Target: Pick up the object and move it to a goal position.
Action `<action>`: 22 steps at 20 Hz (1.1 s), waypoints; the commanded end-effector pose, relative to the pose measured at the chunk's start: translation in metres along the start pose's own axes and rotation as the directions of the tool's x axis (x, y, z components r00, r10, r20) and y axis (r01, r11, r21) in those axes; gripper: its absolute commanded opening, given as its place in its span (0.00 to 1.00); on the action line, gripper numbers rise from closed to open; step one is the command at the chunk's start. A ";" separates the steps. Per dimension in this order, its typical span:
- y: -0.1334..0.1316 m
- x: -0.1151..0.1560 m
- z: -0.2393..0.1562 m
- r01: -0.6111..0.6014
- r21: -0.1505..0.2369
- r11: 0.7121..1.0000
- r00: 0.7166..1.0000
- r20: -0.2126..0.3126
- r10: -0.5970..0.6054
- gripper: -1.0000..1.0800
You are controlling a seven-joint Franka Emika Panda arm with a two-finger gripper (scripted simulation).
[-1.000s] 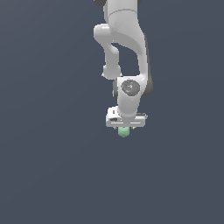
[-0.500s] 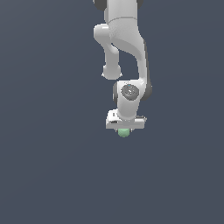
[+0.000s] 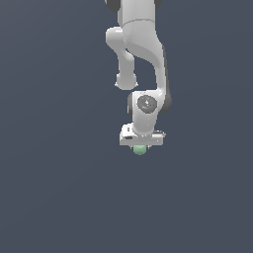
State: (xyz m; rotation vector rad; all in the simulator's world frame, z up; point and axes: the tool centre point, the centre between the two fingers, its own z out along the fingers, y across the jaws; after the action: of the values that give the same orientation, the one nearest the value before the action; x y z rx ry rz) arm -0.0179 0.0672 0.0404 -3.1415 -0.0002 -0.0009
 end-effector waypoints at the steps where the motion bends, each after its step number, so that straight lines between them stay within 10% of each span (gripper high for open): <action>1: 0.001 0.000 -0.002 0.000 0.000 1.000 1.000 0.000 0.000 0.00; 22: 0.095 -0.044 -0.119 0.000 0.002 1.000 1.000 0.000 0.000 0.00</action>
State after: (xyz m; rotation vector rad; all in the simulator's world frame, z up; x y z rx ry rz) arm -0.0568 -0.0167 0.1453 -3.1405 0.0001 -0.0003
